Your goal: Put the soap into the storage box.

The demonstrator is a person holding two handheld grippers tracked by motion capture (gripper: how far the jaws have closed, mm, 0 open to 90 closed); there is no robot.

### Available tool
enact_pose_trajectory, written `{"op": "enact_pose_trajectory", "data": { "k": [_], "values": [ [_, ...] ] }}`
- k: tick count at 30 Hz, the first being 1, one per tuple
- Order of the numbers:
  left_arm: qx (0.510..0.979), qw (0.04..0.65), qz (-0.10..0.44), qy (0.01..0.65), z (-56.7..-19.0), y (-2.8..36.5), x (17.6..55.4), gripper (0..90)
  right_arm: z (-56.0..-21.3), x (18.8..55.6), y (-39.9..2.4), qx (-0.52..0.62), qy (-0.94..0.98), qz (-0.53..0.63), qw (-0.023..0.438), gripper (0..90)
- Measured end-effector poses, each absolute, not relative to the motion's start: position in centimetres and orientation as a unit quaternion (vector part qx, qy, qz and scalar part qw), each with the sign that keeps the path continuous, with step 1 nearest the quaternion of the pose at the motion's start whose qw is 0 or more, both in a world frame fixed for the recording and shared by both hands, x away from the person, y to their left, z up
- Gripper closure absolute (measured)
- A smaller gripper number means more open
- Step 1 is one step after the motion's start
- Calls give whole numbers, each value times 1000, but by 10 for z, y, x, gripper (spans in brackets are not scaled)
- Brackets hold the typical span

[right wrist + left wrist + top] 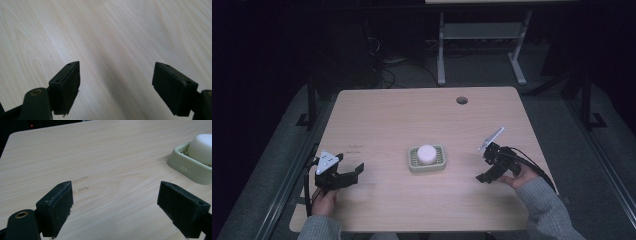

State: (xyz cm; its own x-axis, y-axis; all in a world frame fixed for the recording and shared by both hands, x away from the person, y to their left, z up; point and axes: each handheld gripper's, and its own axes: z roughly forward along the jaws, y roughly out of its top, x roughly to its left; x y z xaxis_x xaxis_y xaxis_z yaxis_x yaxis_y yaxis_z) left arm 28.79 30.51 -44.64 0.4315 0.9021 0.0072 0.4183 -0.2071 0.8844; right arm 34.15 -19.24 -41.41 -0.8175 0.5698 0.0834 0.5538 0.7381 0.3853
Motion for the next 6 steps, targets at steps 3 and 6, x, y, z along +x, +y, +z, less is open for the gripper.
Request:
{"op": "enact_pose_trajectory", "data": {
  "k": [3, 6],
  "values": [
    [726, 434, 278, 455, -447, 305, 288, 128, -417, 335, -196, 304, 930, 203, 22, 220],
    [725, 436, 279, 454, -447, 305, 288, 128, -420, 329, -198, 306, 929, 208, 25, 219]
  ]
}}
